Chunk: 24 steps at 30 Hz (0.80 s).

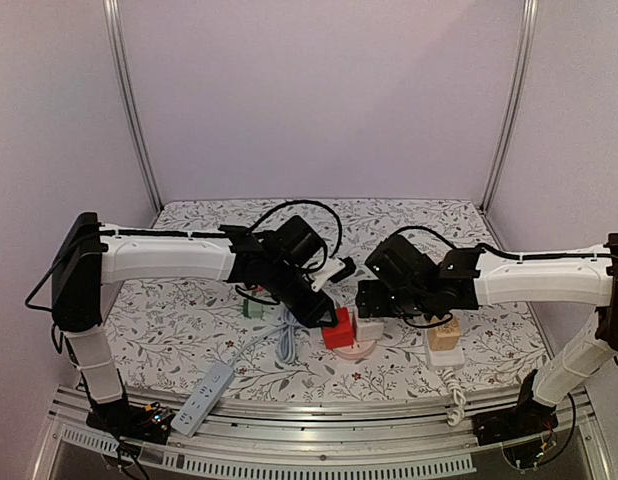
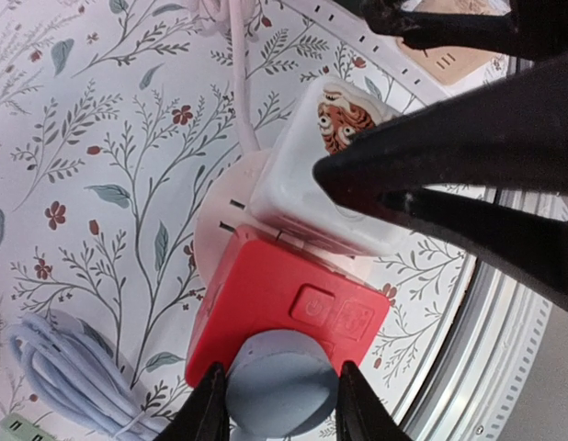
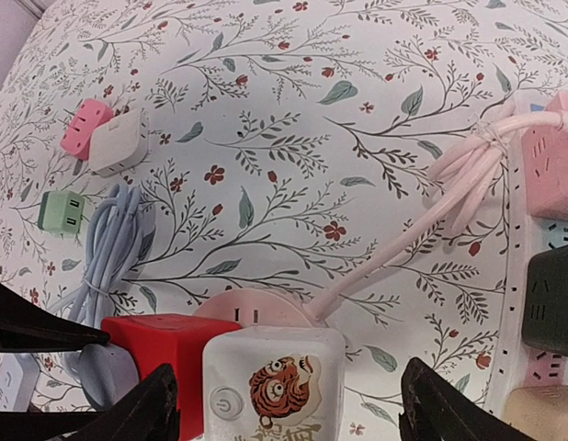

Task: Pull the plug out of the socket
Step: Remove the plug from the socket.

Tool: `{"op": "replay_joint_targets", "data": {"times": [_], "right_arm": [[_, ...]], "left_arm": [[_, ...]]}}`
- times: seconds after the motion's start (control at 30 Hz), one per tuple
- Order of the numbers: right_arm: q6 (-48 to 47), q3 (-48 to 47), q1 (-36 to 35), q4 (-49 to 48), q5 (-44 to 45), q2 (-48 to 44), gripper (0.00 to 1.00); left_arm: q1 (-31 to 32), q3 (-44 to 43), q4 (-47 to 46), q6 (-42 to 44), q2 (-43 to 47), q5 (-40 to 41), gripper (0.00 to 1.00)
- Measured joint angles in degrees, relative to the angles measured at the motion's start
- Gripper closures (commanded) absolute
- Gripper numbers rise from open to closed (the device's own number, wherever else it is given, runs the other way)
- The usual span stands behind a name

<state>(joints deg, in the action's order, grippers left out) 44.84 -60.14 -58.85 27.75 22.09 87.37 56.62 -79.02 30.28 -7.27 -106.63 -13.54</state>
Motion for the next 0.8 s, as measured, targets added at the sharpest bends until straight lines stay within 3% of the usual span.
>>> {"op": "replay_joint_targets", "data": {"times": [0.37,0.8], "right_arm": [[-0.15,0.22,-0.24,-2.29,-2.69,1.62,0.1],[0.48,1.27,-1.36,-7.37,-5.62,5.73,0.12]], "left_arm": [[0.0,-0.11,0.31,-0.02,0.0,-0.2,0.81],[-0.15,-0.35,0.35,-0.26,-0.26,-0.57,0.81]]}}
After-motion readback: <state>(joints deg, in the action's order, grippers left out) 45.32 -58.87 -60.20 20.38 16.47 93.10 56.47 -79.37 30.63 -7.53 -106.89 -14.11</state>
